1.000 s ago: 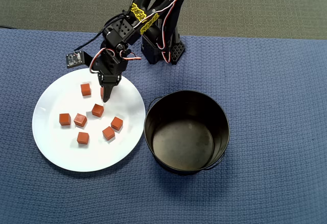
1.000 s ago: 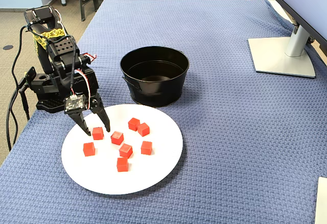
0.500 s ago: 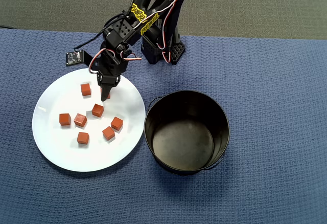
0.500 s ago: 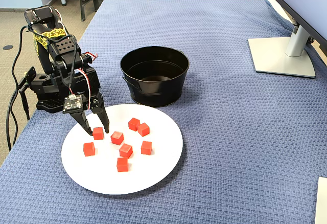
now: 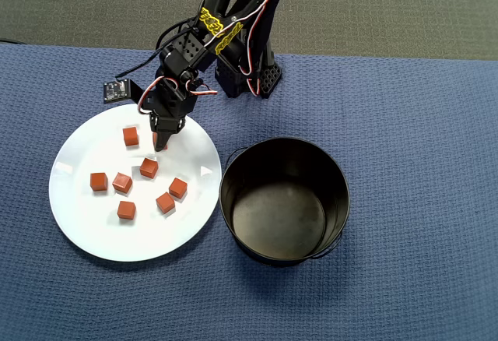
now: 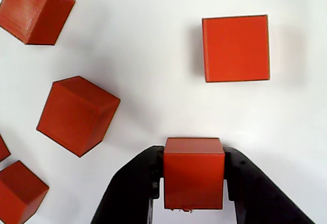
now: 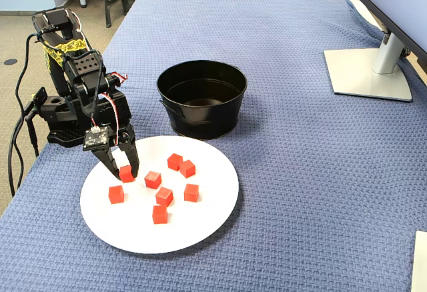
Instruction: Pick up the red cubes from the white plate and place them in the black recipient
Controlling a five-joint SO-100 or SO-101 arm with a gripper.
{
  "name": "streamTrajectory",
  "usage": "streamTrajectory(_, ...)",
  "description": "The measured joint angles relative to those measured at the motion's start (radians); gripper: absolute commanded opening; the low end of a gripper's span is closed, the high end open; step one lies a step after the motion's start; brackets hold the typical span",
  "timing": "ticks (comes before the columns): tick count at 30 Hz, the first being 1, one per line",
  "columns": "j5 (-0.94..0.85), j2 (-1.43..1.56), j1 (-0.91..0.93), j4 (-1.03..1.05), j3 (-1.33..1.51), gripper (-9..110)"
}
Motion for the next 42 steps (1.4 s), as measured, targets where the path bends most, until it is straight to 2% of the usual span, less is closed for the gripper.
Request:
streamTrajectory(6, 0.163, 0.072, -0.023, 0.129, -0.081, 0)
streamTrajectory(10, 0.367, 0.178, -0.120, 0.345, -0.249, 0)
streamTrajectory(16, 0.744, 0.245, -0.399, 0.652, -0.575, 0)
streamTrajectory(21, 0.973, 0.170, -0.709, 0.750, -0.828, 0)
streamTrajectory(22, 1.005, 0.147, -0.767, 0.752, -0.867, 7)
streamTrajectory(24, 1.057, 0.089, -0.862, 0.752, -0.930, 36)
streamTrajectory(25, 1.063, 0.054, -0.902, 0.756, -0.957, 41)
streamTrajectory(29, 1.002, -0.023, -1.009, 0.804, -1.005, 41)
streamTrajectory(32, 0.920, 0.017, -0.957, 0.815, -0.992, 34)
streamTrajectory(37, 0.600, 0.143, -0.667, 0.759, -0.819, 28)
streamTrajectory(42, 0.173, 0.189, -0.319, 0.552, -0.548, 25)
